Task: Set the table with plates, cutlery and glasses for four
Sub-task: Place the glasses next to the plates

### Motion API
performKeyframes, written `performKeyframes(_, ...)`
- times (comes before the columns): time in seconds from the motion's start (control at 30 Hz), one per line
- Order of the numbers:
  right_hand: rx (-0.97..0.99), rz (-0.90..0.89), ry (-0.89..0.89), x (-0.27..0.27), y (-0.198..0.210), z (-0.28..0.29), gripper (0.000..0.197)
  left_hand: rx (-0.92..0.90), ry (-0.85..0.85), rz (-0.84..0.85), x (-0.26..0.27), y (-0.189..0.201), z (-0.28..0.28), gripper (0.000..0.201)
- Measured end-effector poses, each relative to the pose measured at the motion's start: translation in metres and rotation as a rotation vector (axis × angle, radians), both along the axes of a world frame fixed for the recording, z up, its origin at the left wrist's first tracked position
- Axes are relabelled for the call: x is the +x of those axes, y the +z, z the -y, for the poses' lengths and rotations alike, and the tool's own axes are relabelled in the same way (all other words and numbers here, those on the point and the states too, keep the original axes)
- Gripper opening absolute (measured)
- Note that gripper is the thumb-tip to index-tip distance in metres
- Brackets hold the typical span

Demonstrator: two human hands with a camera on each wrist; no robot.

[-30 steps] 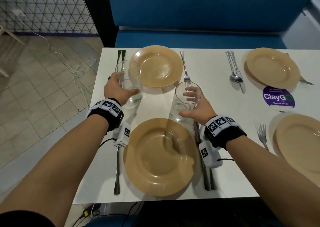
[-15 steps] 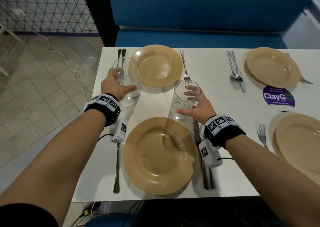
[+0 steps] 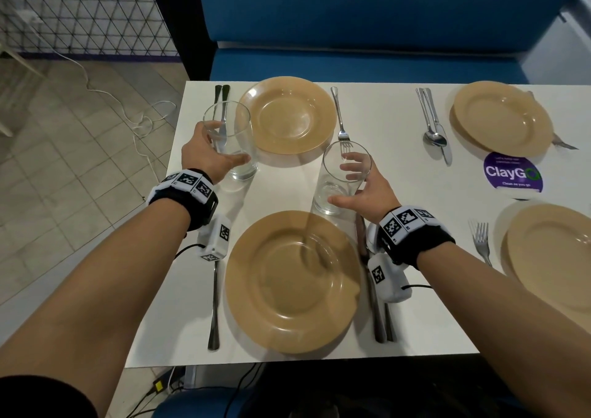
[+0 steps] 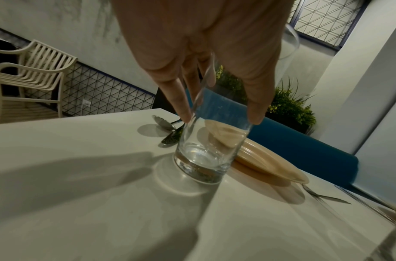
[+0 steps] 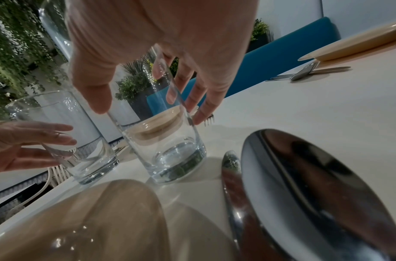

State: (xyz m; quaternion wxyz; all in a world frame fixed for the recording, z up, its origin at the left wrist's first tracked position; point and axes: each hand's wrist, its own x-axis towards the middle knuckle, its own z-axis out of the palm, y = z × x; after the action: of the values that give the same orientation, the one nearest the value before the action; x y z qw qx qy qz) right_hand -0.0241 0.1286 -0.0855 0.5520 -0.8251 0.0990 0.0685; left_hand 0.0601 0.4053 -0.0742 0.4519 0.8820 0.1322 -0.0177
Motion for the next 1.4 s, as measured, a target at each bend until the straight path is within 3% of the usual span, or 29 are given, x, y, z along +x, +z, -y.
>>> performKeyframes(1.4, -0.007, 0.033, -0.028, -0.004, -0.011, 0.0, 0.073, -0.014, 0.064, 0.005, -0.006, 0.004, 0.006, 0.081)
